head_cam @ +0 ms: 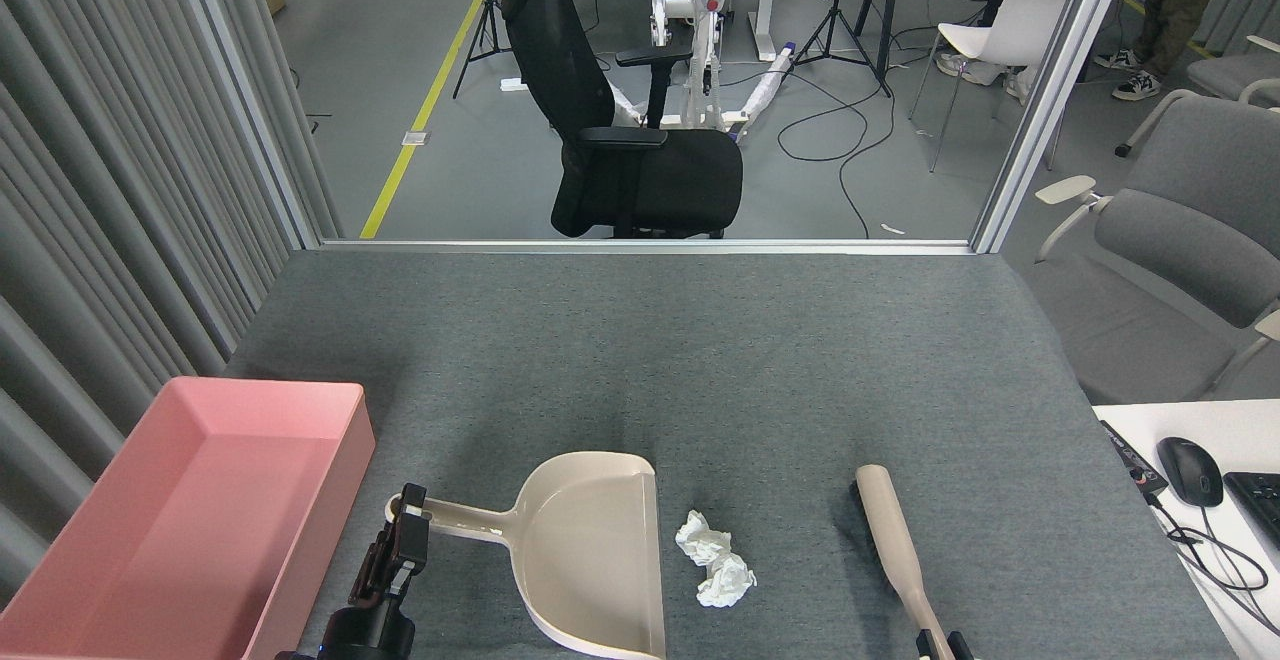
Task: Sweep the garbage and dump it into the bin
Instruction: 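Sweep the white paper ball into the dustpan with the right gripper's brush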
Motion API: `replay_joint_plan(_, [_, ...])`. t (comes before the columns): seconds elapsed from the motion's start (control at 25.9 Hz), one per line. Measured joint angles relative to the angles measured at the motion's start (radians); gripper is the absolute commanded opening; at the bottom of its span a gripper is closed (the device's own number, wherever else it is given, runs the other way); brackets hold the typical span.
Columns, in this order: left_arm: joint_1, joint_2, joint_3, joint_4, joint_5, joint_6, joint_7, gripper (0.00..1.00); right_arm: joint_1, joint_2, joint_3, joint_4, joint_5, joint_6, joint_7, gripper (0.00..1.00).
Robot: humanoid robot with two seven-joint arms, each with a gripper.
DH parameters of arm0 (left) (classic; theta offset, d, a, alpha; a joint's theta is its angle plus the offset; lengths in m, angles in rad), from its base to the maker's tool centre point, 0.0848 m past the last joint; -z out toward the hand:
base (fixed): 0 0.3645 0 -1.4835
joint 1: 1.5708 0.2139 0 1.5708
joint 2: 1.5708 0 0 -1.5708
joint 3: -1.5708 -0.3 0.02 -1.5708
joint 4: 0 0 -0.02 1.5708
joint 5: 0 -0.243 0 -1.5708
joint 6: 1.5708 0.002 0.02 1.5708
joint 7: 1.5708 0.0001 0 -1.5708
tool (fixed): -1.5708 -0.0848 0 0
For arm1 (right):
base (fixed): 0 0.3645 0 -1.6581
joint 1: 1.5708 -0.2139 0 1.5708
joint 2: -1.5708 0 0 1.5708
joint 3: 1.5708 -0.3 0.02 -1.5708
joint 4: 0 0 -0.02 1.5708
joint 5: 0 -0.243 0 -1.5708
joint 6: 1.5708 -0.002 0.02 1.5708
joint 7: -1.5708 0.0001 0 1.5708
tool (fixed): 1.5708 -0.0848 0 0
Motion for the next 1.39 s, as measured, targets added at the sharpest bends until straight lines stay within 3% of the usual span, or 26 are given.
replay_joint_plan(0.39, [0.003,-0.001,0.000,-0.017,0.000,0.000,-0.003,0.18,0.093,-0.005,0.009,-0.062,0.011,-0.079,-0.011,0.00])
replay_joint_plan(0.62, [0.013,0.000,0.000,-0.025,0.000,0.000,0.000,0.18,0.104,-0.007,0.105,-0.072,0.007,-0.065,-0.015,0.00])
replay_joint_plan(0.89, [0.027,0.000,0.000,-0.029,0.000,0.000,0.002,0.18,0.066,0.004,0.233,-0.058,0.003,-0.031,-0.001,0.00])
replay_joint_plan(1.39, [0.032,0.000,0.001,-0.029,0.000,0.001,-0.002,0.19,-0.041,0.076,0.502,0.034,-0.007,0.041,-0.006,0.00])
